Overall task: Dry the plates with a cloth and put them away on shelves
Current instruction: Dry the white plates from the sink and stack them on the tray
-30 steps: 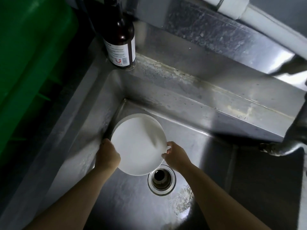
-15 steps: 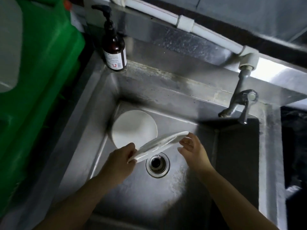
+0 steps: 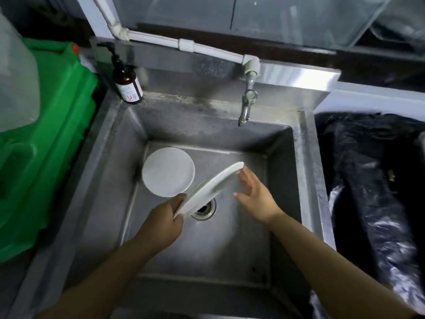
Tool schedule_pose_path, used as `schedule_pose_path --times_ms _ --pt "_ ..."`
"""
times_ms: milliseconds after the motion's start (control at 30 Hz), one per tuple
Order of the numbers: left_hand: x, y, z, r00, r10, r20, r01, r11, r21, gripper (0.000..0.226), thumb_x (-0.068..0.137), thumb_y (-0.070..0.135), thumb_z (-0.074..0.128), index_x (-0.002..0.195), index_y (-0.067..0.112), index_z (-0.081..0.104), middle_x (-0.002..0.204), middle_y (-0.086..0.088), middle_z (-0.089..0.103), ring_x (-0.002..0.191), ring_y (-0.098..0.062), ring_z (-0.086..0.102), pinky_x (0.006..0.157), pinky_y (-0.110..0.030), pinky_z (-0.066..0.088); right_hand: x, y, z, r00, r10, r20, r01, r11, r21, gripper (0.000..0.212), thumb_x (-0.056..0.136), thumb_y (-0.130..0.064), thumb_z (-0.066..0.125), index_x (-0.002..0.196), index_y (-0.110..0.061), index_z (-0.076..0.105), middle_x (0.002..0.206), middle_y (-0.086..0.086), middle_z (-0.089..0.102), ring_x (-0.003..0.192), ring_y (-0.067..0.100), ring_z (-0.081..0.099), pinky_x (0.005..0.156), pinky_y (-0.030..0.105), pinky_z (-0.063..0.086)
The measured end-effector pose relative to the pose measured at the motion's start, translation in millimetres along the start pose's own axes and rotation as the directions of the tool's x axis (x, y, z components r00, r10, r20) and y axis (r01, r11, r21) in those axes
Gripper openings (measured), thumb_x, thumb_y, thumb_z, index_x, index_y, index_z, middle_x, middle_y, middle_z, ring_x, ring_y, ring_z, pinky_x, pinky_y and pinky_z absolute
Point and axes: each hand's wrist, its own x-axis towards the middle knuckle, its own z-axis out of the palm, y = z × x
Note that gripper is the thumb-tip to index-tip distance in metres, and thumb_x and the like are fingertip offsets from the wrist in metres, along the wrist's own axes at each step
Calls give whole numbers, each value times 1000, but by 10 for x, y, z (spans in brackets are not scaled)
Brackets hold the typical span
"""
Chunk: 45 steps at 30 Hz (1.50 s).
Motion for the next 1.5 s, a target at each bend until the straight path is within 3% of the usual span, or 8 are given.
schedule_pose_path --times_ms 233,433,567,733,867,1200,1333,1500 --pt "-337 259 355 984 -177 -19 178 984 25 47 86 6 56 134 8 53 116 -15 66 101 -35 63 82 -34 52 -798 270 -421 1000 -14 20 19 959 -283 76 96 -23 59 155 -31 13 156 -5 33 138 17 41 105 19 31" --pt "-515 385 674 967 -255 25 253 941 -226 50 83 -8 50 131 5 54 120 -11 63 98 -30 65 74 -41 61 -1691 910 -748 999 -38 25 45 843 -536 68 95 -45 55 153 -25 26 155 3 36 145 21 27 117 30 20" --pt "-646 474 845 961 -268 73 276 887 -370 53 84 -13 51 132 9 52 125 -9 61 108 -30 60 69 -38 61 -2321 1367 -753 999 30 44 9 714 -700 106 66 -95 17 152 -33 27 161 -1 21 151 28 9 120 51 6" --pt "-851 641 1009 957 -260 126 288 840 -459 59 86 -14 54 137 15 47 126 -6 58 110 -31 60 66 -38 61 -2748 1756 -591 996 58 71 20 616 -787 102 66 -74 44 154 -30 15 160 10 2 145 40 0 109 65 30" --pt "-1014 778 1044 966 -219 139 259 824 -504 57 86 -12 56 135 17 50 126 -7 61 105 -28 63 67 -39 61 -2709 1724 -592 988 85 129 33 696 -717 85 85 -32 53 156 -26 7 161 13 -12 147 44 -11 119 54 13" --pt "-1408 1240 784 994 -1 106 71 754 -653 57 85 -9 64 127 29 55 124 -1 65 112 -31 63 82 -56 57 -2502 1069 -1188 979 -62 -196 57 998 -34 61 67 -18 59 127 -30 57 119 -4 66 107 8 63 92 27 49" --pt "-1460 1451 625 995 62 82 15 698 -716 57 83 -12 63 130 21 55 125 -5 65 110 -34 64 82 -56 56 -2443 511 -1236 971 -32 -236 122 917 380 55 81 12 53 121 -27 60 98 -2 72 77 7 66 65 21 52" --pt "-1471 1765 343 981 186 50 -89 667 -739 46 86 -17 56 120 14 60 114 -8 72 101 -31 69 82 -49 58 -2411 -51 -1194 941 -102 -322 258 833 490 63 79 15 50 128 -24 61 112 0 71 95 13 68 72 21 52"
